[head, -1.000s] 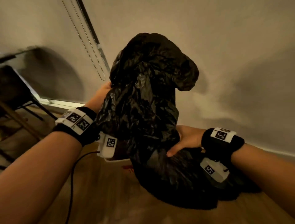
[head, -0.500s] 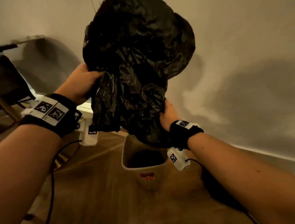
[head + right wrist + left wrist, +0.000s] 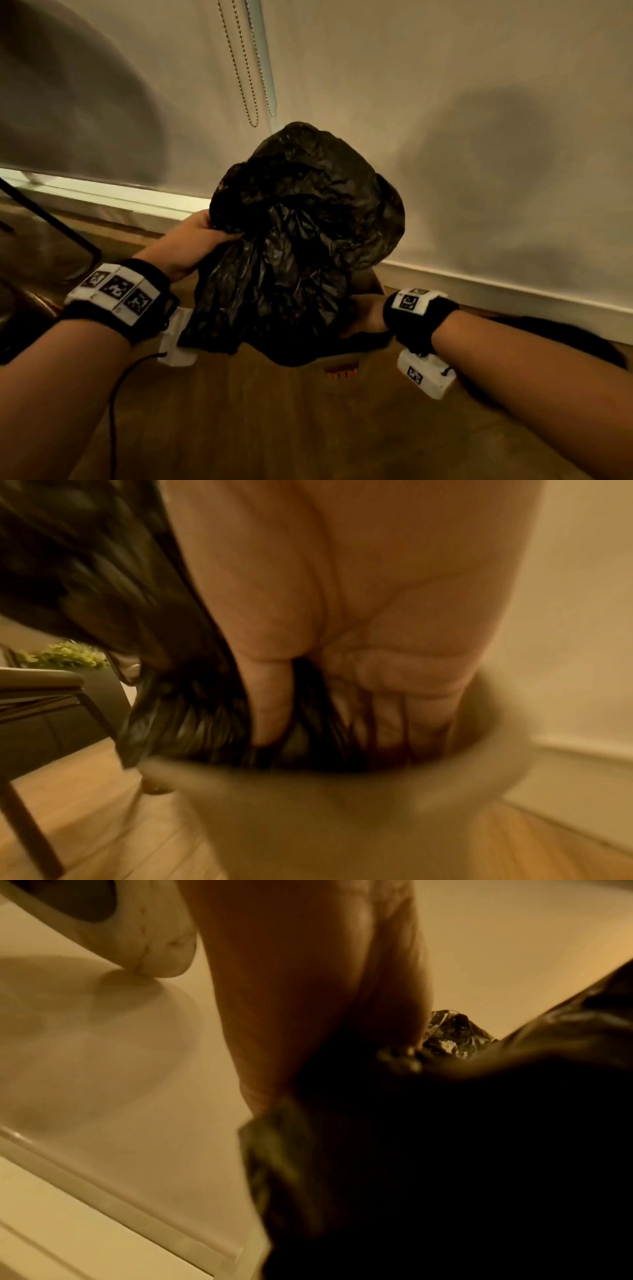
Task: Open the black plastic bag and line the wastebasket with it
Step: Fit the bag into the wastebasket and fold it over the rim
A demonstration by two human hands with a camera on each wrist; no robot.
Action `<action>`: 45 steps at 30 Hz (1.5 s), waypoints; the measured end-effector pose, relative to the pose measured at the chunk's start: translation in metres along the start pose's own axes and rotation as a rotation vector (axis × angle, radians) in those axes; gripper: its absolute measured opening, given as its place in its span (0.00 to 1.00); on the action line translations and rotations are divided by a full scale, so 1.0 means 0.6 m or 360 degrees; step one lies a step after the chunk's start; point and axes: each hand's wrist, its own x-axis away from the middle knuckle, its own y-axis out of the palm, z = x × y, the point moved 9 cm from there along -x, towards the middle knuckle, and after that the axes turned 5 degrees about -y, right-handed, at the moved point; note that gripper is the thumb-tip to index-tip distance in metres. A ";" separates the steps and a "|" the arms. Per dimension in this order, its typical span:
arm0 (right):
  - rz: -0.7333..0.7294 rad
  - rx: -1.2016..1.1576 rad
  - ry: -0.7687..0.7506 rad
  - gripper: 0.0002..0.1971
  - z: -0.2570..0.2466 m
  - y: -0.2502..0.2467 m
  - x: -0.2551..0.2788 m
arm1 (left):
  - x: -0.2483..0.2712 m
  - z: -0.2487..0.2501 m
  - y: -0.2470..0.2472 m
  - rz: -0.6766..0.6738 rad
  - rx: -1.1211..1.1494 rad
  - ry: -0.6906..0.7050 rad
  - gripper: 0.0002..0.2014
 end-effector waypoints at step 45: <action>0.0274 -0.1809 -0.0120 0.18 -0.041 -0.098 0.105 | 0.015 -0.089 0.256 -0.0563 0.0173 -0.0330 0.43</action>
